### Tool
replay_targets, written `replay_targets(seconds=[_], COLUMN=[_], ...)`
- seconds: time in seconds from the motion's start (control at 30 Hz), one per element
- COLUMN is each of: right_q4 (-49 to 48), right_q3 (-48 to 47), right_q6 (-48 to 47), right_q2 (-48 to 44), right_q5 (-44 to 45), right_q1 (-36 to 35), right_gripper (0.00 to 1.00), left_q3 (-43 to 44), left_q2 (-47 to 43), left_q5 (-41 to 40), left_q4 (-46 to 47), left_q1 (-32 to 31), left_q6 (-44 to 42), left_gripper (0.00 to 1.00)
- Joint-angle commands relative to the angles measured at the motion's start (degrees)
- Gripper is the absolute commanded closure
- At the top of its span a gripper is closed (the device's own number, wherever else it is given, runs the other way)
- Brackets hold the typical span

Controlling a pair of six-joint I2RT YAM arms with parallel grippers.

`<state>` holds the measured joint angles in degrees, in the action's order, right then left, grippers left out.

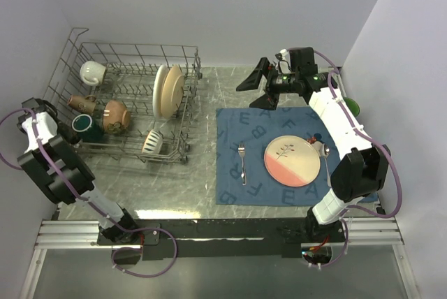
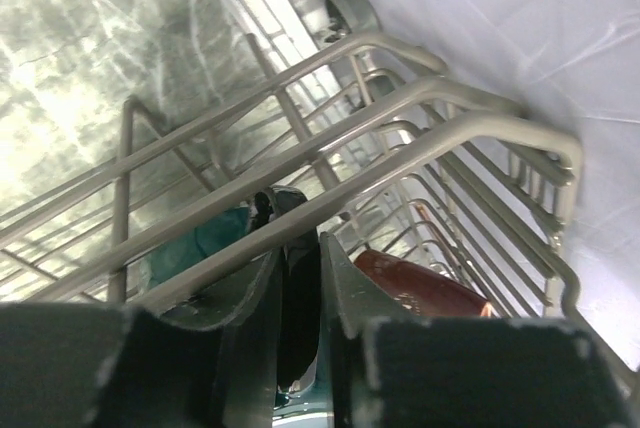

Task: Load the mixed dishes into the dish rack
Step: Place the cup upside down on the dish rack

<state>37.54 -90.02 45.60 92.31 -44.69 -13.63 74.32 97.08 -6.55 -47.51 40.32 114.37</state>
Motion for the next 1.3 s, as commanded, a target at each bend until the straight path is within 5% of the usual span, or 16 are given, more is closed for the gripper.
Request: replay_targets(seconds=[0.0, 0.1, 0.23, 0.53, 1.0, 1.27], right_q4=[-0.8, -0.7, -1.1, -1.6, -2.9, -3.4], right_q3=[-2.4, -2.3, -1.8, -0.9, 1.2, 2.1], right_q6=[0.3, 0.1, 0.4, 0.8, 1.2, 1.2], right_q2=[0.0, 0.0, 0.1, -0.6, -1.1, -1.6], right_q5=[-0.9, -0.9, -1.3, -1.3, -2.0, -2.8], right_q1=[-0.4, -0.4, -0.4, -0.3, -0.4, -0.4], right_gripper=[0.0, 0.0, 0.0, 0.0, 0.0, 0.0], left_q3=[3.3, 2.3, 0.4, -2.1, -5.6, 0.6], left_q2=[1.7, -0.5, -3.4, -5.2, -13.6, -16.0], left_q5=[-6.3, -8.7, -10.9, -10.9, -4.4, -8.7], left_q4=[0.5, 1.5, 4.1, 6.5, 8.1, 1.3], left_q1=[4.1, 4.0, 4.0, 4.0, 1.4, -4.5], left_q6=[32.2, 32.6, 33.3, 33.6, 32.2, 34.6], left_gripper=[0.74, 0.68, 0.48, 0.62, 0.55, 0.35])
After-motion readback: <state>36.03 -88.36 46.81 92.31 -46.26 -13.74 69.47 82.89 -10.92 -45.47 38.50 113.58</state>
